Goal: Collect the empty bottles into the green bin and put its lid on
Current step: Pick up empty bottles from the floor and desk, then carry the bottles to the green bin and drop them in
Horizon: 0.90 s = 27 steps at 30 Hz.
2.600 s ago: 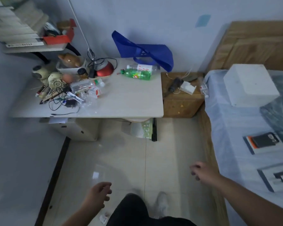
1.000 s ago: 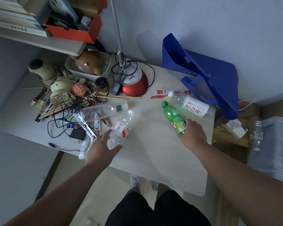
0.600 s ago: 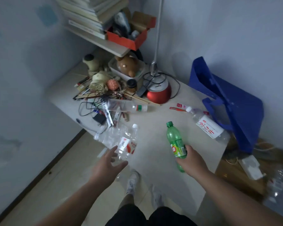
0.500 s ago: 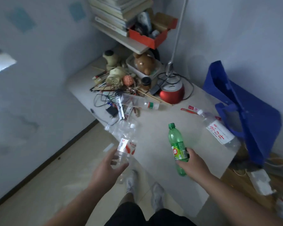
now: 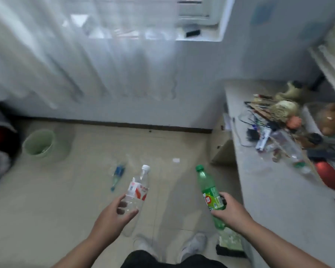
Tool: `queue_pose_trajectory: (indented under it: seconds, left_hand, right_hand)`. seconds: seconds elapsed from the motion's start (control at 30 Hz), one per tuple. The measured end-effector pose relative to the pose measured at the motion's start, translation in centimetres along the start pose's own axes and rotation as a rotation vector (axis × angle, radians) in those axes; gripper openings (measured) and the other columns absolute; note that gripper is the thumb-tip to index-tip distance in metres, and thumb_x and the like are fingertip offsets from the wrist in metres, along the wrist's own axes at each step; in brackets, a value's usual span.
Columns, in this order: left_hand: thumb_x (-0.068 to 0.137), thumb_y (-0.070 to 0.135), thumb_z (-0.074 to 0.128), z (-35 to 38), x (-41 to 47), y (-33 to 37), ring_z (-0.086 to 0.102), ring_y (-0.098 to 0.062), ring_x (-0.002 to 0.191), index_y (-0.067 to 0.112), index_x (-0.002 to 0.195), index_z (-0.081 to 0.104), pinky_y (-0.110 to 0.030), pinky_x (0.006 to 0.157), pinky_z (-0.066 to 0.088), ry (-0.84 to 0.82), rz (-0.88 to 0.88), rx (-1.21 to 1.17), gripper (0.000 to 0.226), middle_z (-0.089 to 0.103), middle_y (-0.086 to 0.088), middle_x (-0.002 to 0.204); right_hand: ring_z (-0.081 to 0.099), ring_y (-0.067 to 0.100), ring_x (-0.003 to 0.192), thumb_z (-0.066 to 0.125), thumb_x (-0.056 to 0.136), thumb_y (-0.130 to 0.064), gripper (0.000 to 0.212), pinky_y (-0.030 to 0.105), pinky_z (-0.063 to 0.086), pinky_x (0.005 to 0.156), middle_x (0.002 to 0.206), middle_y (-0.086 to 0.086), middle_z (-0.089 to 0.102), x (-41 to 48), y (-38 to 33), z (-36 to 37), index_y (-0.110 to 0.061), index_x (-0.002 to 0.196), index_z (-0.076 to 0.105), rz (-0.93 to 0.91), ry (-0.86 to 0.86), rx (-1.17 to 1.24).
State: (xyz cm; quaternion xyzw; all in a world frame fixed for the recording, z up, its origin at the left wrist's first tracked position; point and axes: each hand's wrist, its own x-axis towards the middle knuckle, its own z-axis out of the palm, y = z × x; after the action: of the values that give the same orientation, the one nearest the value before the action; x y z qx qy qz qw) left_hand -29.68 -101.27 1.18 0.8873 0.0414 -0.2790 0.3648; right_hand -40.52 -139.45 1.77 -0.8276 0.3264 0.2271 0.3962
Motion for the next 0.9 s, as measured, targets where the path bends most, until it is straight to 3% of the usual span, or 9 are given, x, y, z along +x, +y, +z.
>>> queue_pose_trajectory:
  seconds: [0.1,0.2,0.33,0.47,0.6,0.67,0.77,0.9]
  left_hand:
    - [0.066,0.063,0.076,-4.5,-2.4,-7.3,0.067,-0.003,0.087,0.045,0.132,0.053,-0.027,0.07,0.052,0.091,-0.135,-0.098,0.072,0.067,0.015,0.105]
    - [0.069,0.057,0.079,-7.9,-5.3,-14.1,0.068,-0.002,0.089,0.044,0.131,0.052,-0.03,0.075,0.054,0.146,-0.267,-0.207,0.069,0.067,0.014,0.107]
    - [0.06,0.071,0.07,-10.9,-9.8,-21.2,0.066,0.011,0.081,0.057,0.118,0.048,-0.022,0.071,0.051,0.182,-0.415,-0.321,0.064,0.067,0.017,0.106]
    - [0.055,0.072,0.074,-11.3,-13.2,-25.1,0.069,0.005,0.084,0.069,0.099,0.048,-0.023,0.07,0.051,0.313,-0.547,-0.497,0.051,0.069,0.012,0.103]
    - [0.061,0.064,0.078,-10.7,-15.1,-26.1,0.07,-0.005,0.087,0.057,0.11,0.055,-0.027,0.073,0.054,0.369,-0.635,-0.623,0.055,0.068,0.007,0.105]
    - [0.07,0.055,0.082,-10.6,-15.1,-26.2,0.069,-0.004,0.087,0.047,0.12,0.057,-0.023,0.071,0.05,0.403,-0.678,-0.653,0.056,0.068,0.006,0.103]
    - [0.074,0.052,0.082,-11.9,-14.3,-26.1,0.067,-0.001,0.088,0.045,0.119,0.056,-0.02,0.071,0.045,0.404,-0.73,-0.666,0.053,0.07,0.007,0.103]
    - [0.077,0.043,0.085,-15.5,-12.4,-26.9,0.071,-0.013,0.094,0.035,0.124,0.06,-0.031,0.083,0.053,0.455,-0.774,-0.726,0.054,0.071,0.002,0.108]
  right_hand:
    - [0.061,0.001,0.078,0.085,0.07,-0.023,0.065,0.009,0.042,0.058,0.097,-0.011,0.065,1.0,-5.4,3.7,-0.022,0.128,0.056,-0.051,-0.113,-0.112]
    - [0.066,0.008,0.081,0.084,0.068,-0.024,0.053,0.023,0.051,0.066,0.095,-0.007,0.071,1.7,-10.2,8.0,-0.024,0.116,0.062,-0.072,-0.195,-0.268]
    - [0.067,0.008,0.075,0.084,0.067,-0.023,0.042,0.021,0.047,0.048,0.087,-0.007,0.071,2.6,-15.8,13.7,-0.024,0.105,0.065,-0.14,-0.26,-0.39]
    - [0.066,0.003,0.074,0.084,0.065,-0.028,0.04,0.022,0.047,0.058,0.084,-0.008,0.072,3.5,-20.7,17.3,-0.028,0.1,0.064,-0.206,-0.326,-0.543]
    - [0.066,0.005,0.074,0.085,0.066,-0.025,0.04,0.021,0.045,0.058,0.084,-0.008,0.072,5.1,-25.1,19.9,-0.027,0.102,0.067,-0.247,-0.382,-0.64]
    - [0.068,0.007,0.073,0.084,0.067,-0.023,0.038,0.023,0.048,0.059,0.082,-0.006,0.073,6.2,-27.0,21.3,-0.024,0.101,0.068,-0.248,-0.413,-0.687]
    - [0.068,0.01,0.077,0.083,0.07,-0.022,0.039,0.023,0.048,0.06,0.09,-0.002,0.073,7.8,-30.1,23.3,-0.021,0.106,0.068,-0.23,-0.474,-0.729]
    - [0.067,0.008,0.078,0.086,0.07,-0.023,0.043,0.015,0.045,0.057,0.09,-0.001,0.073,10.6,-35.9,26.9,-0.014,0.11,0.072,-0.274,-0.565,-0.799]
